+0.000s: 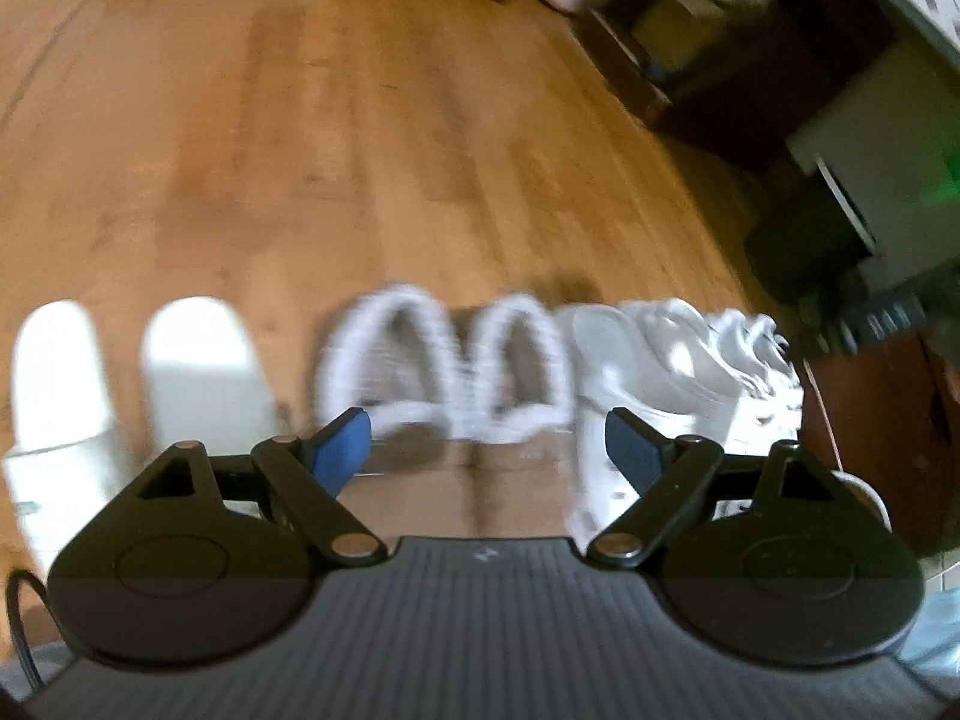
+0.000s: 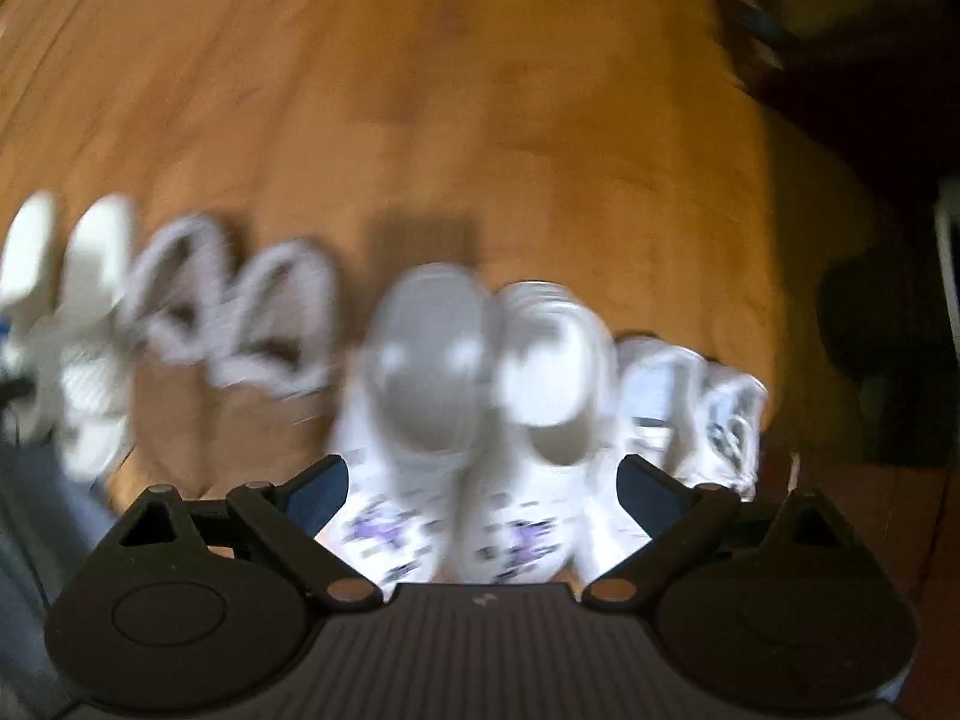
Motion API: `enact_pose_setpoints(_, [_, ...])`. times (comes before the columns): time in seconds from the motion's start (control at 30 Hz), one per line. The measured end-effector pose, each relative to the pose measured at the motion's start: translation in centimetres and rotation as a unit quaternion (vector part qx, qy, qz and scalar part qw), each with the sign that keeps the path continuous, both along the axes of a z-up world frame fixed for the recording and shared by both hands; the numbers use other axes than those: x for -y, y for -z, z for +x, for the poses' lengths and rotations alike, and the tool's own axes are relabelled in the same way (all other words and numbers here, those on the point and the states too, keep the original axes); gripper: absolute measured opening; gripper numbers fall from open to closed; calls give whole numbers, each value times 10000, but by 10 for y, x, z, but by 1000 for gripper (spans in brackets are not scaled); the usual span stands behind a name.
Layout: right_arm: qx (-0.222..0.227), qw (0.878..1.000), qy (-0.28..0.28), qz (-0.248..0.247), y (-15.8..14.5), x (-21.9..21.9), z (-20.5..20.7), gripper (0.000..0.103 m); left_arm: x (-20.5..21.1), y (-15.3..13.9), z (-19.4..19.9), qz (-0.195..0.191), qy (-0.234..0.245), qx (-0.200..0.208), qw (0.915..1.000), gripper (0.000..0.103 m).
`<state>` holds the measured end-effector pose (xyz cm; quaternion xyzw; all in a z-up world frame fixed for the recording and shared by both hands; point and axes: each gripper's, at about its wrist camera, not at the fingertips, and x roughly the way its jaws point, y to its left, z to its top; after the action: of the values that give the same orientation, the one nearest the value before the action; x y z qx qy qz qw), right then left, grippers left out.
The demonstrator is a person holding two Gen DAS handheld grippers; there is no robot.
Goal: Organize scattered shoes
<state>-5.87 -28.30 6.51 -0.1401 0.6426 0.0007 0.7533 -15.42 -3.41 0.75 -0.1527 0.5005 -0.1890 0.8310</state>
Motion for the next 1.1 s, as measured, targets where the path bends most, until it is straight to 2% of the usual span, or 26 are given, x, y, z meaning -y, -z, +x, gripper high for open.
enact_pose_setpoints(0.07, [725, 9945, 584, 476, 6, 59, 1, 96, 38, 1, 4, 53, 232, 4, 9997, 85])
enact_pose_setpoints(0.13, [1257, 9842, 1003, 740, 15, 93, -6, 96, 78, 4, 8, 168, 516, 7, 9985, 85])
enact_pose_setpoints(0.17, [1532, 9744, 1313, 994, 24, 117, -14, 96, 98, 6, 11, 278, 701, 14, 9972, 85])
enact_pose_setpoints(0.2, [1581, 9711, 1402, 1108, 30, 125, -18, 96, 118, 9, 14, 388, 885, 20, 9953, 85])
enact_pose_setpoints(0.27, [1583, 9623, 1484, 1639, 47, 153, -27, 88, 153, 14, 17, 581, 1226, 89, 9907, 85])
enact_pose_setpoints(0.33, [1787, 9559, 1389, 1870, 62, 178, -33, 88, 180, 19, 18, 727, 1466, 98, 9865, 85])
enact_pose_setpoints(0.4, [1740, 9614, 1230, 1741, 73, 195, -33, 88, 201, 23, 21, 763, 1652, 106, 9832, 85])
enact_pose_setpoints(0.57, [1686, 9763, 359, 1312, 76, 197, -49, 89, 239, 34, 35, 886, 1956, 310, 9762, 85])
enact_pose_setpoints(0.67, [1789, 9750, -15, 1317, 85, 201, -62, 92, 257, 40, 45, 866, 2074, 328, 9739, 85])
enact_pose_setpoints(0.77, [1877, 9737, -20, 1294, 92, 208, -67, 92, 265, 43, 51, 880, 2089, 363, 9733, 85])
enact_pose_setpoints(0.83, [2076, 9682, 123, 1394, 95, 220, -70, 92, 271, 47, 55, 895, 2148, 371, 9718, 85])
enact_pose_setpoints(0.97, [2220, 9652, 378, 1332, 101, 237, -61, 92, 281, 54, 62, 922, 2253, 432, 9690, 85])
enact_pose_setpoints(1.1, [2279, 9638, 621, 1238, 112, 248, -44, 91, 280, 57, 68, 716, 2325, 490, 9687, 85])
